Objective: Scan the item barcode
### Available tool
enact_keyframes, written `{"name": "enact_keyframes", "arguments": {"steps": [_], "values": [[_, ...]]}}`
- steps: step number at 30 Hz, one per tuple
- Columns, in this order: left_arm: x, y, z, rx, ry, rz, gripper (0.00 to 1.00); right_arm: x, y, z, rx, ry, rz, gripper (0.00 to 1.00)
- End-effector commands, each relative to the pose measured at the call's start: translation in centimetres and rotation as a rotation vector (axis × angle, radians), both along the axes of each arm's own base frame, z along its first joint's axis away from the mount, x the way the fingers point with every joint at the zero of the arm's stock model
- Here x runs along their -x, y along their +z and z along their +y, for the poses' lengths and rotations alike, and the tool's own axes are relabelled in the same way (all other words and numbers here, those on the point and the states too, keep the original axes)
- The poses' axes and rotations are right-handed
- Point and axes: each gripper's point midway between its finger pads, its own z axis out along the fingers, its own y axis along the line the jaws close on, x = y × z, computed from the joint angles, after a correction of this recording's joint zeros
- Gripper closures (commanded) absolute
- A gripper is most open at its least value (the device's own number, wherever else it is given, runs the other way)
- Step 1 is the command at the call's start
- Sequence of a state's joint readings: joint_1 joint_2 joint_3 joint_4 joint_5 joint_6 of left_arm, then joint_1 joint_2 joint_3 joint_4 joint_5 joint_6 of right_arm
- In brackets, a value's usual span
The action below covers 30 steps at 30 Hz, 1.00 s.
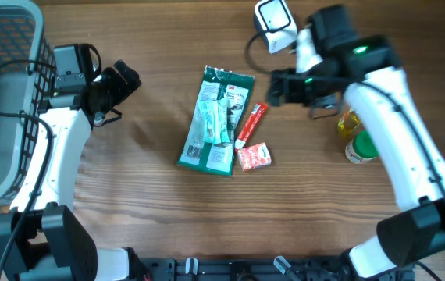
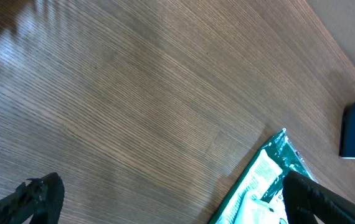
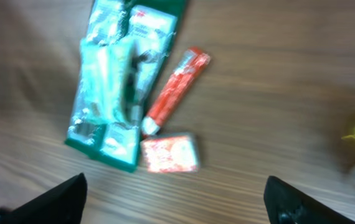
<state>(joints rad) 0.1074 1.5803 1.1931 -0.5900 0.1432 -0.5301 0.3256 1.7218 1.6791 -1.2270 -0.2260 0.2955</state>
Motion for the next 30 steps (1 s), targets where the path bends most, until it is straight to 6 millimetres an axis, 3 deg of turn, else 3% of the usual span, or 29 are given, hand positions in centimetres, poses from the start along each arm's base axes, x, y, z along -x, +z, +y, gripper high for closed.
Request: {"name": "enact_keyframes", "arguments": {"steps": [1,4,6,9,11,12,15,19,30], "values": [[-0.2,0.1,0.2,0.0,0.012,-0.003,0.0,1.9,-2.1,4.8,-0.064,-0.048,0.054,0.0],[-0.2,0.1,0.2,0.0,0.012,-0.003,0.0,2.9,-4.0,7.6,-0.089,-0.039,0.059,0.0],[-0.2,0.1,0.2,0.0,0.012,-0.003,0.0,3.5,-5.3,9.1,-0.101,-0.023,0.051,0.19],[-0.2,0.1,0.2,0.0,0.012,-0.003,0.0,4.2,-7.2,11.7,-0.143,0.008,0.017,0.7],[-0.2,0.1,0.2,0.0,0.012,-0.003,0.0,4.6,-8.0,13.0,-0.164,0.04,-0.01,0.91],[-0.2,0.1,0.2,0.0,0.012,-0.003,0.0,4.8,-8.7,13.9,-0.182,0.062,-0.032,0.96],[-0.2,0.1,0.2,0.0,0.012,-0.003,0.0,5.1,-9.9,15.0,-0.21,0.07,-0.064,0.96],[-0.2,0.1,0.2,0.0,0.012,-0.003,0.0,5.5,-12.2,15.1,-0.218,-0.028,-0.032,0.96],[-0.2,0.1,0.2,0.0,0.012,-0.003,0.0,6.9,-17.2,15.7,-0.158,-0.022,0.049,0.96]]}}
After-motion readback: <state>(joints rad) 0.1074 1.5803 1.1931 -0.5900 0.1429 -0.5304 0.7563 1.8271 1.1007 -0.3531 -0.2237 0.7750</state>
